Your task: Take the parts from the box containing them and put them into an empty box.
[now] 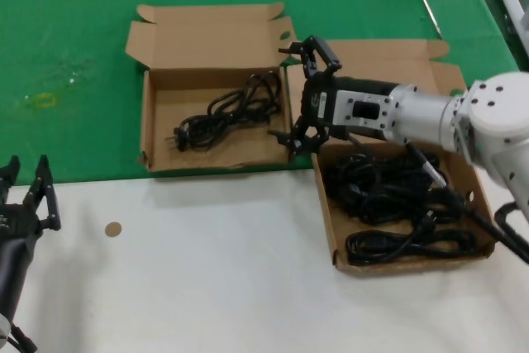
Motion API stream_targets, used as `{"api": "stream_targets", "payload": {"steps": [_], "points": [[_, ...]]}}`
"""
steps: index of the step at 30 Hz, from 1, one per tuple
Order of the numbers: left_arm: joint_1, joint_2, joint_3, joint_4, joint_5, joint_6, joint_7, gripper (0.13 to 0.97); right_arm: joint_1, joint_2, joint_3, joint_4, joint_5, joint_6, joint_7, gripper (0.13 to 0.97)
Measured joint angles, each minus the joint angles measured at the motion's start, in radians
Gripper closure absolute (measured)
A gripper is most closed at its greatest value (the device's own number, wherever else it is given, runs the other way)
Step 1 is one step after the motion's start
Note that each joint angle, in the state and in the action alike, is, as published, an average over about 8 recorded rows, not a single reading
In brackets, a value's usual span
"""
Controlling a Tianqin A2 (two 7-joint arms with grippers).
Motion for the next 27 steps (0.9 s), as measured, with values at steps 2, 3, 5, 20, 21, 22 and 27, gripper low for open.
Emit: {"api": "stream_targets", "payload": {"steps": [2,3,5,20,21,22,27], "points": [[0.0,0.0,0.0,0.0,0.0,0.0,0.0,0.846,-0.026,0.0,0.009,0.023,0.007,0.021,0.02,0.129],[0.0,0.0,0.0,0.0,0.0,0.0,0.0,0.831,-0.039,0.0,0.014,0.034,0.01,0.032,0.03,0.129],[0.0,0.0,0.0,0.0,0.0,0.0,0.0,0.8,-0.065,-0.001,0.024,0.057,0.017,0.054,0.051,0.129],[0.0,0.0,0.0,0.0,0.0,0.0,0.0,0.574,-0.268,-0.003,0.098,0.234,0.07,0.219,0.207,0.129],[0.0,0.0,0.0,0.0,0.0,0.0,0.0,0.547,-0.281,-0.003,0.103,0.246,0.074,0.23,0.217,0.129],[0.0,0.0,0.0,0.0,0.0,0.0,0.0,0.52,-0.295,-0.003,0.108,0.258,0.077,0.242,0.228,0.129],[0.0,0.0,0.0,0.0,0.0,0.0,0.001,0.385,-0.362,-0.004,0.133,0.318,0.095,0.297,0.279,0.129]]}}
